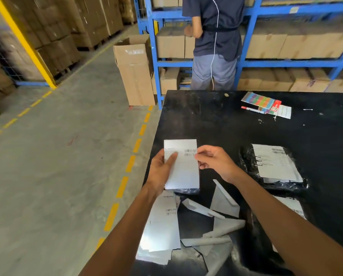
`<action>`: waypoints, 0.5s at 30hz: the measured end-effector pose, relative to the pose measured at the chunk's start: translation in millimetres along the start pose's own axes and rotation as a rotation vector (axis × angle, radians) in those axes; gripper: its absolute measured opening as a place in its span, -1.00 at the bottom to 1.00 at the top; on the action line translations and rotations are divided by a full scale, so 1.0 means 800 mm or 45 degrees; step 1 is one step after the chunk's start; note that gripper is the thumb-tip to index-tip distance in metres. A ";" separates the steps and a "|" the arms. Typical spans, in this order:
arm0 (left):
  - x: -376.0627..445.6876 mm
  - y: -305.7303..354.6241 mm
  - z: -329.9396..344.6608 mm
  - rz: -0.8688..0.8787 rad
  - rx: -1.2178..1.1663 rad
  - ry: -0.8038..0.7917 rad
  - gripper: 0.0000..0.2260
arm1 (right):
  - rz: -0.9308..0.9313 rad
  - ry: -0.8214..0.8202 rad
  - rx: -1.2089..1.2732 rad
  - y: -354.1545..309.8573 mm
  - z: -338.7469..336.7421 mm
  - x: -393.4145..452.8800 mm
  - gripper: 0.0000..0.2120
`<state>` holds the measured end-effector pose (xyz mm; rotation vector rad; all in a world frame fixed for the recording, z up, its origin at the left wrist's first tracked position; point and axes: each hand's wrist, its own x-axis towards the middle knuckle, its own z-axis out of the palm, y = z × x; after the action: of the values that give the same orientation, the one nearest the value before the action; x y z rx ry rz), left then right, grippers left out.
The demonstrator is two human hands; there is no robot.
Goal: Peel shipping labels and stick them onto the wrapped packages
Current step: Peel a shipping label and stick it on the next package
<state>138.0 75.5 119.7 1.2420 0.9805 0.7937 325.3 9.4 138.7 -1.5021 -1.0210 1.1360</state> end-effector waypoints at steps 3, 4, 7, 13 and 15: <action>0.007 0.014 -0.002 0.031 0.000 0.017 -0.80 | -0.084 -0.018 -0.055 -0.004 -0.002 0.001 -0.85; 0.008 0.018 -0.002 0.050 0.024 -0.006 -0.82 | -0.120 0.017 -0.062 -0.004 -0.002 0.002 -0.85; 0.009 0.025 0.002 0.075 0.139 -0.133 -0.84 | -0.220 0.139 -0.102 -0.011 -0.005 0.006 -0.81; 0.008 0.037 0.009 0.068 0.306 -0.230 -0.84 | -0.300 0.191 -0.344 -0.022 -0.009 0.009 -0.89; 0.011 0.040 0.011 0.078 0.239 -0.172 -0.86 | -0.306 0.252 -0.249 -0.025 -0.005 0.010 -0.85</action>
<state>150.1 85.5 149.9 1.4745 0.9260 0.6670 329.5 19.8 157.0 -1.5604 -1.1639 0.7209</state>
